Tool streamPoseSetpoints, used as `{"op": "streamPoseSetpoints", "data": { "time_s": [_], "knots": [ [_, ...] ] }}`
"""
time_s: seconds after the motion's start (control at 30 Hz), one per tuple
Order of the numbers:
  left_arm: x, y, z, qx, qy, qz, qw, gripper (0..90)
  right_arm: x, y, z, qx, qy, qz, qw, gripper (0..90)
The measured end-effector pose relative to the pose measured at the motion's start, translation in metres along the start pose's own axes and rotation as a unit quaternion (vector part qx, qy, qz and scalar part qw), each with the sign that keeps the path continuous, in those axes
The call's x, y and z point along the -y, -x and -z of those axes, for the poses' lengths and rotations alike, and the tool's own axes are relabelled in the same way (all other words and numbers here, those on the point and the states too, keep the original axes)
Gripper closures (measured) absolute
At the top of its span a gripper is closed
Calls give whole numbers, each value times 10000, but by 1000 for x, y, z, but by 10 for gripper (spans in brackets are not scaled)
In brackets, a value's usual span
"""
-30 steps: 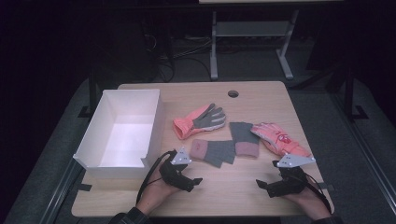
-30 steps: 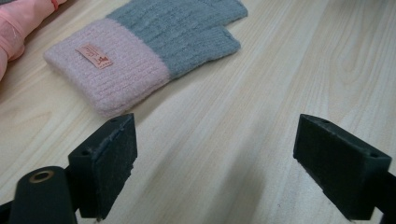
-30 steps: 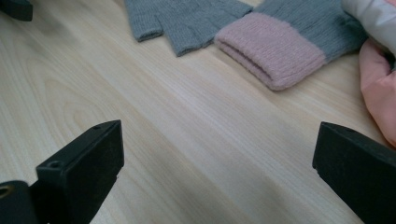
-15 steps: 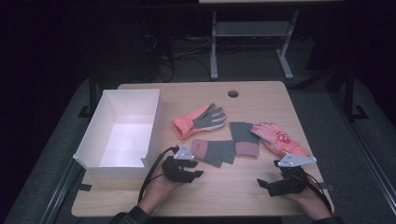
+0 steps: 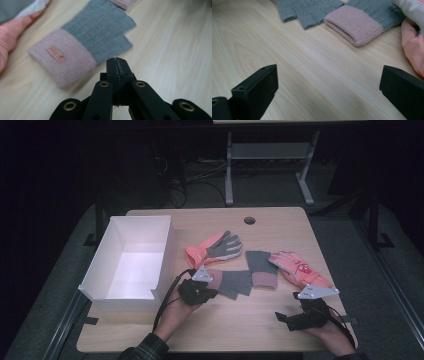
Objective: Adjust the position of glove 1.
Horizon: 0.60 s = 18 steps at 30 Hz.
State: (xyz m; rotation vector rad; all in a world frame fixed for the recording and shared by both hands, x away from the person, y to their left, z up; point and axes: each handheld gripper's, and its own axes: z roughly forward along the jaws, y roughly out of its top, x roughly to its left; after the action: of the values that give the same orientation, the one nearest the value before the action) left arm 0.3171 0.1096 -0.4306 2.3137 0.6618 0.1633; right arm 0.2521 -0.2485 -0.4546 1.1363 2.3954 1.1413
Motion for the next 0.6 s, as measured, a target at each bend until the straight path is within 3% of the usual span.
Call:
{"op": "streamPoseSetpoints", "data": {
  "time_s": [0.2, 0.6],
  "knots": [
    [-11, -6, -5, -118, 54, 77, 9999, 898, -1, -1, 2, 14, 40, 9, 10000, 19],
    [-33, -28, -21, -548, 117, 229, 9982, 899, -1, 1, 3, 14, 97, -33, 9999, 19]
  ]
}}
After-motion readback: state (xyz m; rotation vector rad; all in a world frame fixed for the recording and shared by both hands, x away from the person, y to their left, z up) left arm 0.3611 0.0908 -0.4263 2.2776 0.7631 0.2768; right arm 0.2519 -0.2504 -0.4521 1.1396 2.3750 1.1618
